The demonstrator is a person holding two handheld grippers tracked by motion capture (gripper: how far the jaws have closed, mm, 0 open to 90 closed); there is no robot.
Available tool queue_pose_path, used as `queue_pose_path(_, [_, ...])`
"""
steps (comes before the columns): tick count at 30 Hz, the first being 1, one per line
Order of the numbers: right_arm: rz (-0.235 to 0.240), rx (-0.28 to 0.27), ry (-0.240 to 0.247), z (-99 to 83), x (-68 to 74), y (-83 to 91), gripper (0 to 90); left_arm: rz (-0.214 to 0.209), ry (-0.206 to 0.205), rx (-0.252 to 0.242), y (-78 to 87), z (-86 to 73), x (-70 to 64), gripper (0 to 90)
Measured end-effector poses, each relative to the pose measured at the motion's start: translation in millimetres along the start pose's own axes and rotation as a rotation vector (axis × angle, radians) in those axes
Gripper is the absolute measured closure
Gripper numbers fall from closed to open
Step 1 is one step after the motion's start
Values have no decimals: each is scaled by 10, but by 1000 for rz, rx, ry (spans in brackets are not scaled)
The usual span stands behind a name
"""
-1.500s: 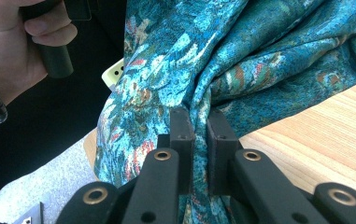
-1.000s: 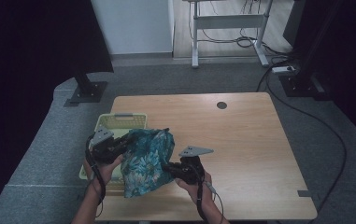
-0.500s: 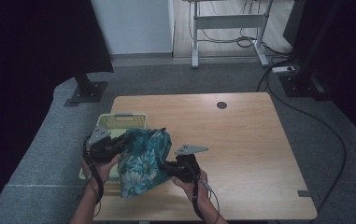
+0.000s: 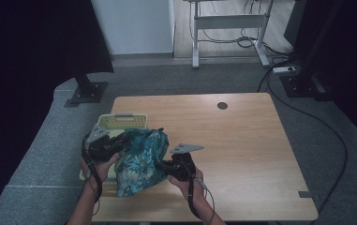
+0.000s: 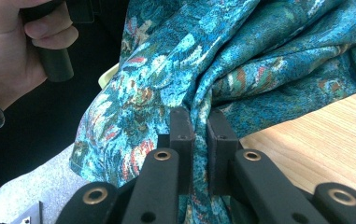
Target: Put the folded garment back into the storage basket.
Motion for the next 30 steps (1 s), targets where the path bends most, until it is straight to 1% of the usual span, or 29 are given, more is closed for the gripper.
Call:
queue_pose_path(2, [2,-3,-2,10,8,-25,822,1,10,-7,22,5,34,827])
queue_pose_path(12, [13,-6,9,72,86,-122,822,12,19,-8,39,-6,132,827])
queue_pose_path(21, [8,-1,6,72,64,-169,822,7,33,-3,13,-54,183,826])
queue_pose_path(30, [3,-5,6,101,79,-210,822,10,40,1,4,-83,245,827])
Point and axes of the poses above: each handheld gripper's, and its own axes: y roughly backward along the jaws, z roughly out of its top, x roughly to its left, the point moved 5 cm from there along -y, roughly forward along the jaws, and after that the axes turned 2 degrees about x, right-handed, at the moved point
